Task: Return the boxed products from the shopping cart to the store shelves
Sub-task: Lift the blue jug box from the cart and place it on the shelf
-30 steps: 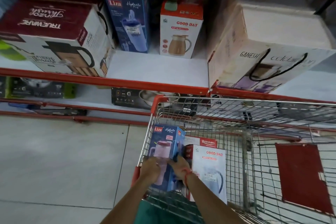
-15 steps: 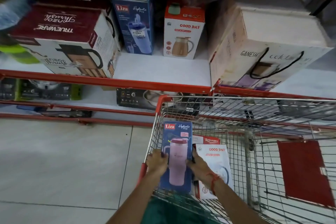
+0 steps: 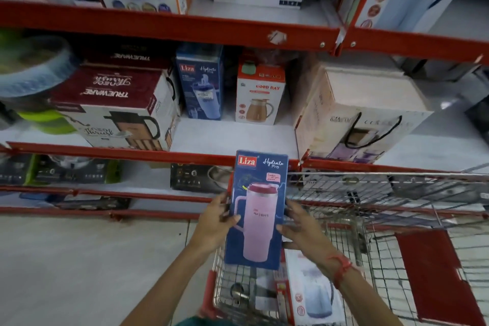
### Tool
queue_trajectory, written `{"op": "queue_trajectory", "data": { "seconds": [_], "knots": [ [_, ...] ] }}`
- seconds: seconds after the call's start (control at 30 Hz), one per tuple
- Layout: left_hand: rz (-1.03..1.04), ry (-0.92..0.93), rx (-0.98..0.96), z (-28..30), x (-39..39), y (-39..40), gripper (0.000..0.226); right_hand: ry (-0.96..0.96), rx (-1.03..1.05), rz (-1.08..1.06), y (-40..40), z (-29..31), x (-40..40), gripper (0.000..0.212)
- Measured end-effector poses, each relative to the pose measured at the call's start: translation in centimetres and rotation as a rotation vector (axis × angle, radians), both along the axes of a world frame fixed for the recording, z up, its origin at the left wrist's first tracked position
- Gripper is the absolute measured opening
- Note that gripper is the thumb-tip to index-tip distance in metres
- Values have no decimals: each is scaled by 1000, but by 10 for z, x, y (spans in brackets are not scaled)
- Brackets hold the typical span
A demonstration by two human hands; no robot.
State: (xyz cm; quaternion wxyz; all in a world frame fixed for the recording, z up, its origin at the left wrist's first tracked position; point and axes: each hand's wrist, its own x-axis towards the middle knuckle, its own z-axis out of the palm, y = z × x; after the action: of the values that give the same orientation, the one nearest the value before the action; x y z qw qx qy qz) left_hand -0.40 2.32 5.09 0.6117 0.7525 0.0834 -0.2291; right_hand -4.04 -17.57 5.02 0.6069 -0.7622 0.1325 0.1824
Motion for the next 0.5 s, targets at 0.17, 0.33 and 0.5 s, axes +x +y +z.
{"op": "queue_trajectory", "data": {
  "seconds": [0.17,0.33,0.5],
  "knots": [
    [14,-152,172,19,44,24,57,-226,-404,42,33,32,56,52],
    [184,-441,393,33,110,48,63,-408,-579,-21,79,46,136,44],
    [232,-509,497,18,176,66,60,-422,-611,-36,112,26,198,42]
  ]
}}
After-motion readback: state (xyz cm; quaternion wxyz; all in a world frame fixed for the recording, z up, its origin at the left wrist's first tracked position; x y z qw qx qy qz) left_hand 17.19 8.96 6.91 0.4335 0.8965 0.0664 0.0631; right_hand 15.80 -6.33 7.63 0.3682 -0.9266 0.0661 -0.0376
